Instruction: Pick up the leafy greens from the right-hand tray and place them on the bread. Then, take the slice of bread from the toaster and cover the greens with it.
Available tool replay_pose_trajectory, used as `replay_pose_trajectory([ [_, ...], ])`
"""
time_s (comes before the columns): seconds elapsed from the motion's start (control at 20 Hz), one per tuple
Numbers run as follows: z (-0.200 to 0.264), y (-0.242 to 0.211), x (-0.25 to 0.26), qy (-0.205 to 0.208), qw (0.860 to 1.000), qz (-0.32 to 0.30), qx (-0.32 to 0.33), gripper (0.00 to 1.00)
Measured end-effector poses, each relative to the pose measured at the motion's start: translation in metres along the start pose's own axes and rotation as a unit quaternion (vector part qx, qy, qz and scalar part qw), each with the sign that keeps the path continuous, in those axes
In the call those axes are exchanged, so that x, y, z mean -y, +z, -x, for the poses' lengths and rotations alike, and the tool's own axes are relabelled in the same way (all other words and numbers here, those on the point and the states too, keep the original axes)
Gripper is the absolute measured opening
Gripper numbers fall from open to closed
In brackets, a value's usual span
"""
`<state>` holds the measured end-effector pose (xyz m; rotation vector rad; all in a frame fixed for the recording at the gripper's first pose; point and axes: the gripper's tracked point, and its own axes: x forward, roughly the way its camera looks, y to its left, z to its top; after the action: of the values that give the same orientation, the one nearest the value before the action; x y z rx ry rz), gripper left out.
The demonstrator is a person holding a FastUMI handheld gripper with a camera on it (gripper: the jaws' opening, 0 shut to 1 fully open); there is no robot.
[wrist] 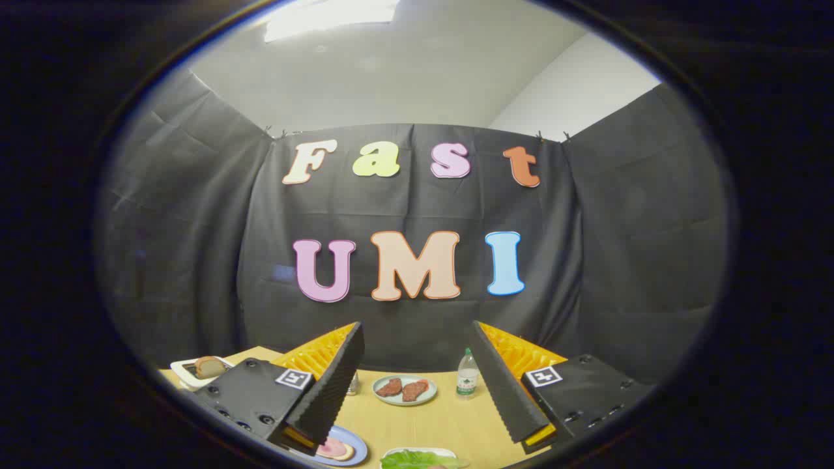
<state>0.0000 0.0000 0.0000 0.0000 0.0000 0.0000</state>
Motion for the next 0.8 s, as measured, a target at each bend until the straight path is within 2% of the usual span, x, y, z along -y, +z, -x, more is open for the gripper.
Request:
replay_pose_trajectory([
  [0.8,0.012,-0.005,0.016,-0.002,1.0,-0.003,-0.001,1.0],
])
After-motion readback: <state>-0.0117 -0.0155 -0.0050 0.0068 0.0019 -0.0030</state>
